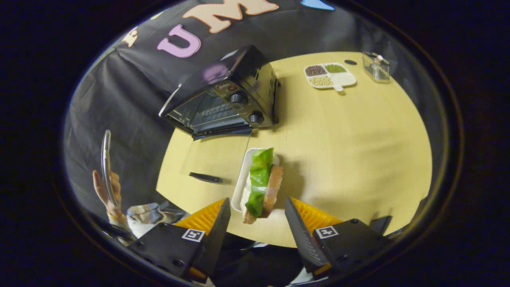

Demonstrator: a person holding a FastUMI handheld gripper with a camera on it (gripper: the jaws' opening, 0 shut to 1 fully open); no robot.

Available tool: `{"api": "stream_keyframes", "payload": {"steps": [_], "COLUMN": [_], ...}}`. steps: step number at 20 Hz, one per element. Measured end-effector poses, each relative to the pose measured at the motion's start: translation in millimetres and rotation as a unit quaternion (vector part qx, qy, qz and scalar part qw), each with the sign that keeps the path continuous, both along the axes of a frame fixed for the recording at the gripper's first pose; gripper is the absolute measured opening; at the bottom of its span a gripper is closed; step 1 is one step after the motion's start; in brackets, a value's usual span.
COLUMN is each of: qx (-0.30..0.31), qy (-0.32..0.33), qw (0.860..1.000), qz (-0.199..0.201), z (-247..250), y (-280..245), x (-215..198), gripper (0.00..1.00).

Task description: Open the toaster oven, put the food inside, and close the toaster oven door.

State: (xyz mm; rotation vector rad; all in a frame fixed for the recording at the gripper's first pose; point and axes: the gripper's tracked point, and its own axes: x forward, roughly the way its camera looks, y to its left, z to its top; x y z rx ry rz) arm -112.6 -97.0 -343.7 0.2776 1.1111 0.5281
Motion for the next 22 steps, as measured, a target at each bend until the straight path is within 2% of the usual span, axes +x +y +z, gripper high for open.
{"api": "stream_keyframes", "payload": {"steps": [2, 9, 13, 15, 18, 22], "qx": [-0.001, 0.043, 0.081, 0.119, 0.173, 0.230], "qy": [0.019, 0.075, 0.091, 0.106, 0.096, 0.059], "qw": [1.000, 0.996, 0.991, 0.980, 0.967, 0.953], "qz": [0.002, -0.009, -0.061, -0.116, -0.162, -0.191], "z": [-15, -29, -24, -15, 7, 42], "y": [-1, 14, 14, 16, 22, 50], "x": [5, 10, 12, 14, 17, 12], "gripper": [0.85, 0.54, 0.36, 0.27, 0.27, 0.27]}}
